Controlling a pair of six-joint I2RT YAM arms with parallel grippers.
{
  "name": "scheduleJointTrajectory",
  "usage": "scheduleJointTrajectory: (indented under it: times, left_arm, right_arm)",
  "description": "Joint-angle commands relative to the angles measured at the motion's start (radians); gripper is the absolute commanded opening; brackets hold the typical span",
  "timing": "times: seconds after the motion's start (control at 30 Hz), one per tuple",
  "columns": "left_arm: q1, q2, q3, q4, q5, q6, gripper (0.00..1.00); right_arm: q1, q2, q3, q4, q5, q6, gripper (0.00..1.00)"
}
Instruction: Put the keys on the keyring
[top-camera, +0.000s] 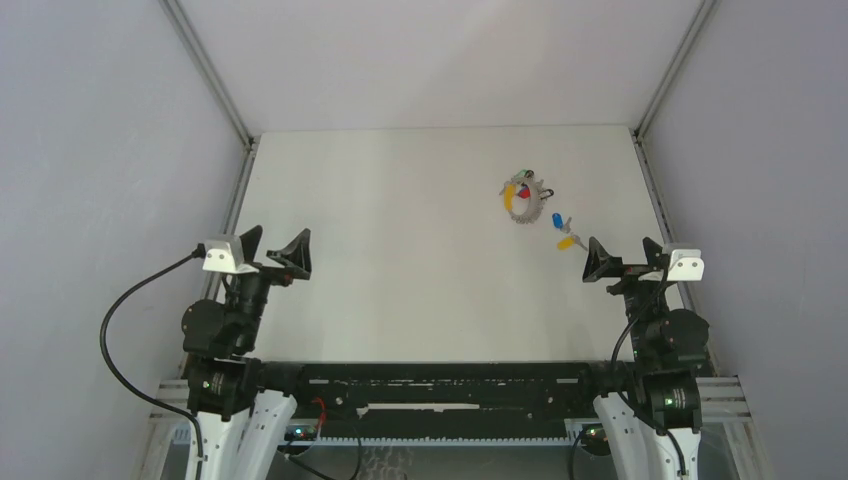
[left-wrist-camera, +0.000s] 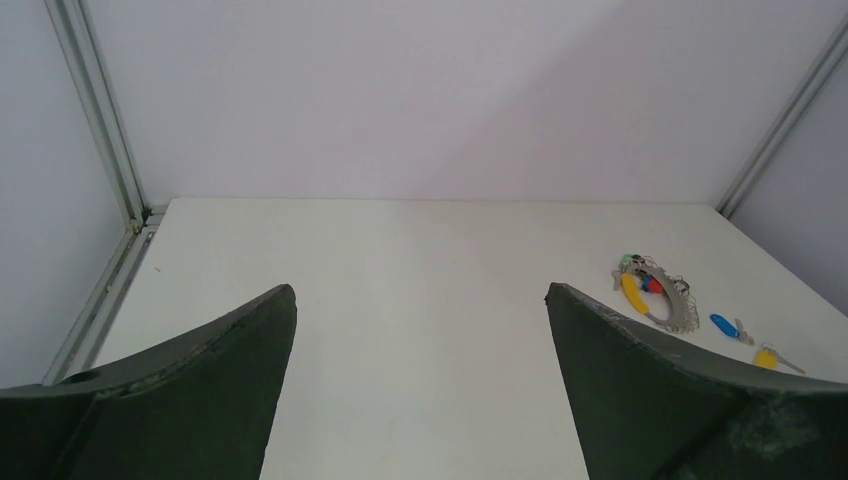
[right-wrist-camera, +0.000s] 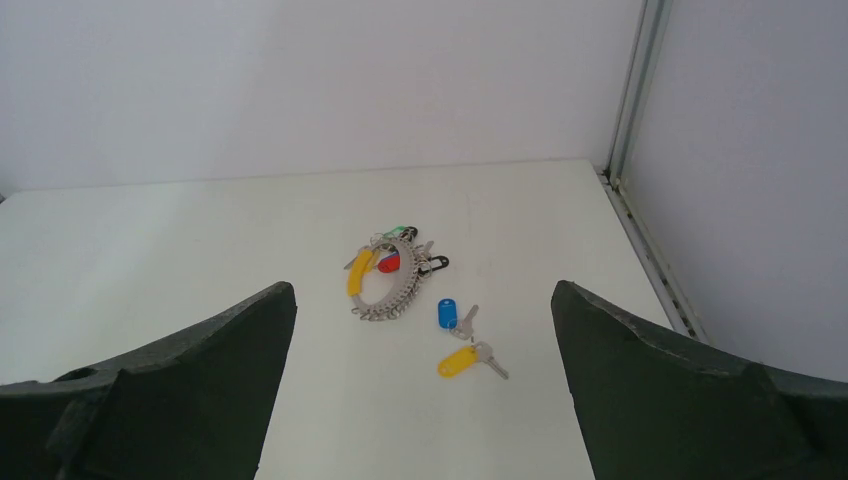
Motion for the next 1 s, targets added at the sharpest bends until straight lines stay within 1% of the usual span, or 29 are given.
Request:
scheduleJointTrajectory:
  times: [0.0, 0.37, 0.47, 0.63, 0.83, 0.97]
  left_arm:
    - [0.009, -0.005, -0.006, 0.045, 0.027, 0.002, 1.0]
    - [0.009, -0.023, -0.006, 0.041, 0.018, 0.017, 1.0]
    - [0.007, -0.032, -0.007, 0.033, 0.015, 0.014, 1.0]
    - [-0.007, -0.051, -0.007, 0.007, 0.006, -0.001, 1.0]
    - [-0.019, -0.059, -0.031, 0.026, 0.007, 0.006, 1.0]
    - [-0.028, -0.055, -0.03, 0.026, 0.017, 0.014, 1.0]
  right_arm:
    - [-0.005, 0.006, 0.019, 0.025, -0.004, -0.003, 1.0]
    - [-0.005, 0.0, 0.02, 0.019, -0.017, 0.007, 1.0]
    - [-0.004, 0.022, 0.032, 0.012, -0.025, 0.025, 1.0]
    - [-0.005, 0.14, 0.075, -0.002, -0.144, 0.069, 1.0]
    - [-0.006, 0.34, 0.077, 0.077, -0.302, 0.165, 1.0]
    - [-0.009, 0.511, 0.077, 0.146, -0.31, 0.206, 1.0]
